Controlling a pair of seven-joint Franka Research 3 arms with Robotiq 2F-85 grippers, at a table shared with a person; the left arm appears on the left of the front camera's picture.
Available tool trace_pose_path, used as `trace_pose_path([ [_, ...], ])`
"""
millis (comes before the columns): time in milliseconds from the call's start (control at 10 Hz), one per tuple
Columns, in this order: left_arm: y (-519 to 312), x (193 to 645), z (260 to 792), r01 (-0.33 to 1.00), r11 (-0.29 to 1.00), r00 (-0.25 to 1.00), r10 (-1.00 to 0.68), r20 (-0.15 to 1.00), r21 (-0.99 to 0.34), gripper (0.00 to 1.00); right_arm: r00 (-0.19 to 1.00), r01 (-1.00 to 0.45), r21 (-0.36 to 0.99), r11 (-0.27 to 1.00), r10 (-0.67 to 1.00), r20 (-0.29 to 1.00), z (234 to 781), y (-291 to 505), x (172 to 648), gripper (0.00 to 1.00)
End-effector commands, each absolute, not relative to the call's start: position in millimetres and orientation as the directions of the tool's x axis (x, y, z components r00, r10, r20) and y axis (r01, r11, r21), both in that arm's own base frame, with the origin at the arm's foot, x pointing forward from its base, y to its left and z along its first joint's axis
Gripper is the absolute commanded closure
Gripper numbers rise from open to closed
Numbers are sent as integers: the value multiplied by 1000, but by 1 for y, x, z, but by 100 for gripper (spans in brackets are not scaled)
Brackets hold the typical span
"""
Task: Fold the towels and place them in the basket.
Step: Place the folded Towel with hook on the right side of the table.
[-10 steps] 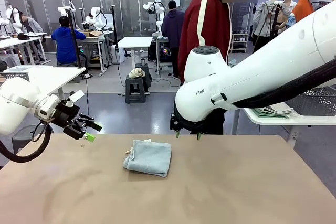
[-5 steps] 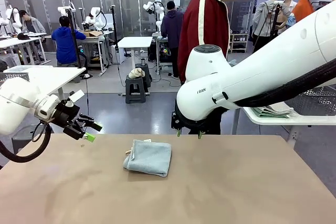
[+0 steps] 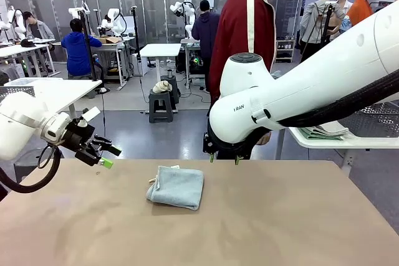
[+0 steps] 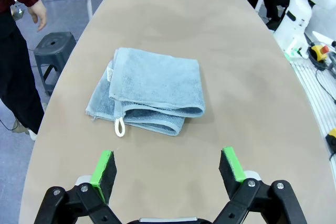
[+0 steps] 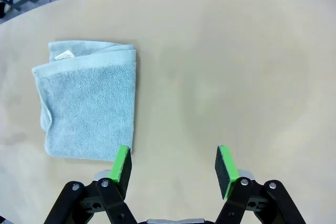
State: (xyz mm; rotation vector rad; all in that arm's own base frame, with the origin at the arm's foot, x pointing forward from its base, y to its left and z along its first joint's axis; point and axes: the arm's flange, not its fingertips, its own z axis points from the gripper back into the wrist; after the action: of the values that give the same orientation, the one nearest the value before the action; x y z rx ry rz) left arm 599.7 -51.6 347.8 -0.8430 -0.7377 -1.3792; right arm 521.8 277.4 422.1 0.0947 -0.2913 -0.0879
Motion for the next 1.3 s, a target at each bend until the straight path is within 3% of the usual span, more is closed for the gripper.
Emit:
trace_pose_path([
  [0,-51,600,347,997,-2,64,-524,850,-77,0,952,70,97,993,-95,289,423,277,521,20],
  [400,-51,600,347,997,-2,64,-524,850,-77,0,951,126,209,970,-177,252,379,290,517,19],
  [800,-51,600,347,997,-2,64,-524,850,-77,0,940,170,287,942,-243,239,376,307,517,19],
  [900,-51,600,347,997,-2,64,-524,850,-77,0,935,176,303,937,-255,245,327,316,506,19],
  [1200,-51,600,347,997,-2,64,-524,850,-77,0,950,180,249,952,-234,206,300,332,505,19],
])
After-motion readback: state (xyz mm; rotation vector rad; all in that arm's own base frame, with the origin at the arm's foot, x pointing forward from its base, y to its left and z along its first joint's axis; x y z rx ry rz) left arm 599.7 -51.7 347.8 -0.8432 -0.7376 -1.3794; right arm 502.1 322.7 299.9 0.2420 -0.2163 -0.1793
